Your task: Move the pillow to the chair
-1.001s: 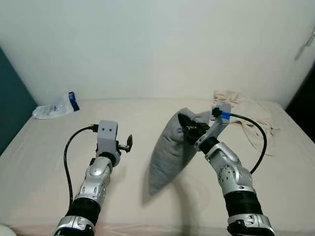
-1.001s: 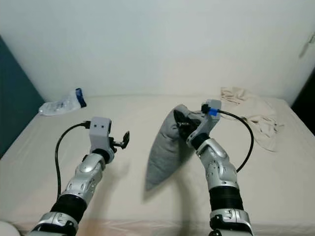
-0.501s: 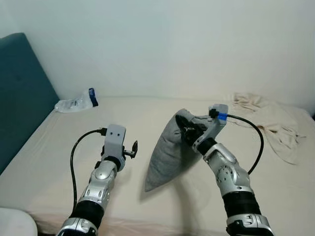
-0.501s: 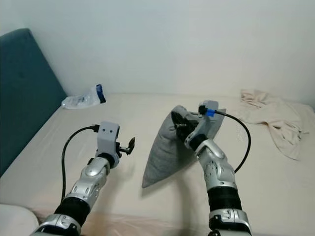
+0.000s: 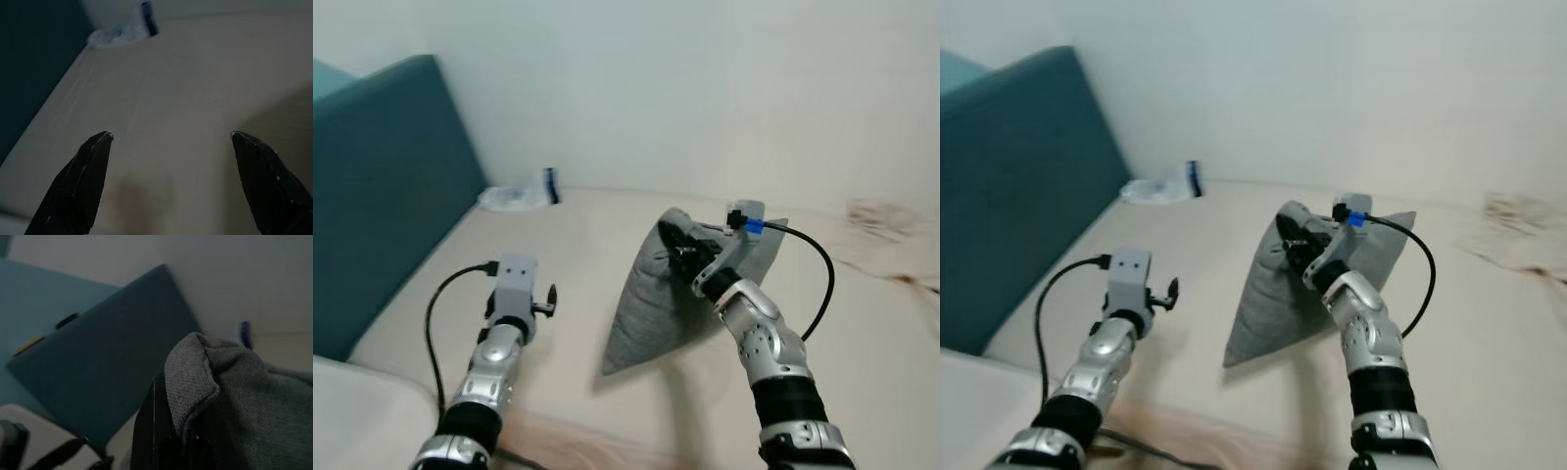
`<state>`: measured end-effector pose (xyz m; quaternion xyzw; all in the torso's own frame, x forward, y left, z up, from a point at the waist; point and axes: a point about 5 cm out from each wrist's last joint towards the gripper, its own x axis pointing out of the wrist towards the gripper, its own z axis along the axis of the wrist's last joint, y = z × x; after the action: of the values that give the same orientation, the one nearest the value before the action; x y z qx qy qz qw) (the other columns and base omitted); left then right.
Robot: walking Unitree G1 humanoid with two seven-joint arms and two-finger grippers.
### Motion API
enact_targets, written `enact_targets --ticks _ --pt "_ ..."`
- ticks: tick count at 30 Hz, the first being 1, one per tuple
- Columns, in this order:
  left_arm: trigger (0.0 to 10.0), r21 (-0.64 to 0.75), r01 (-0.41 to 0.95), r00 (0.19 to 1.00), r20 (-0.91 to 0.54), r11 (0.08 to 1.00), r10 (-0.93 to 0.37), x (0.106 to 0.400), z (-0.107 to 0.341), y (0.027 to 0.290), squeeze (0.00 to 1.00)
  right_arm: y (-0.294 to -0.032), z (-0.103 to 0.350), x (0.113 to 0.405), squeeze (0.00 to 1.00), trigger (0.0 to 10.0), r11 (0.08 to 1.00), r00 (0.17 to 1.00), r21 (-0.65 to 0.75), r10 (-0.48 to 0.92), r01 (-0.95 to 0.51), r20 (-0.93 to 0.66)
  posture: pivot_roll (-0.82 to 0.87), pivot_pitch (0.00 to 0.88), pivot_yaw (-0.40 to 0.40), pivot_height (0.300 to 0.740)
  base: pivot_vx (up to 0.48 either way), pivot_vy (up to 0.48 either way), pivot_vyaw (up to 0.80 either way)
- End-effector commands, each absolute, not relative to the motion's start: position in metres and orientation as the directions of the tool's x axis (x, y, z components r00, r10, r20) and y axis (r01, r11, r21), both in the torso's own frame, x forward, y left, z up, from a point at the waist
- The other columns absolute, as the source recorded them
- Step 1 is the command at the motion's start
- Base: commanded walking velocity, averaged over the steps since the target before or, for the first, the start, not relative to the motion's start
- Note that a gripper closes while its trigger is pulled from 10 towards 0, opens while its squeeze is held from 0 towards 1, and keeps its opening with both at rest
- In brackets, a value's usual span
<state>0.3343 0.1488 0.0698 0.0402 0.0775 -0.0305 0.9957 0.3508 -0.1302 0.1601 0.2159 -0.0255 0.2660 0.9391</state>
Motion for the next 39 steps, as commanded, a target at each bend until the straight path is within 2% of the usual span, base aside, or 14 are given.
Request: enact_targets --ticks 1,8,33,39 --pt "10.0 0.077 0.066 0.982 -0.182 0.995 -0.051 0.331 0.064 0.150 0.00 -0.121 0.178 0.353 0.00 10.0 0.739 0.820 0.355 0.517 -0.573 0.246 -0.05 0.000 0.039 0.740 0.000 0.000 0.75" --pt "10.0 0.067 0.103 0.976 -0.200 0.992 -0.088 0.330 0.060 0.138 0.00 -0.110 0.177 0.352 0.00 10.0 0.713 0.796 0.355 0.554 -0.605 0.244 -0.04 0.000 0.053 0.740 0.000 0.000 0.75" --pt "10.0 0.071 0.122 0.976 -0.193 0.990 -0.106 0.336 0.066 0.125 0.00 -0.093 0.171 0.349 0.00 10.0 0.691 0.764 0.332 0.609 -0.642 0.211 -0.06 0.000 0.047 0.740 0.000 0.000 0.74" --pt "10.0 0.050 0.120 0.967 -0.230 0.992 -0.105 0.332 0.055 0.122 0.00 -0.105 0.137 0.345 0.00 10.0 0.759 0.811 0.316 0.582 -0.569 0.063 -0.09 0.000 0.009 0.740 0.000 0.000 0.74"
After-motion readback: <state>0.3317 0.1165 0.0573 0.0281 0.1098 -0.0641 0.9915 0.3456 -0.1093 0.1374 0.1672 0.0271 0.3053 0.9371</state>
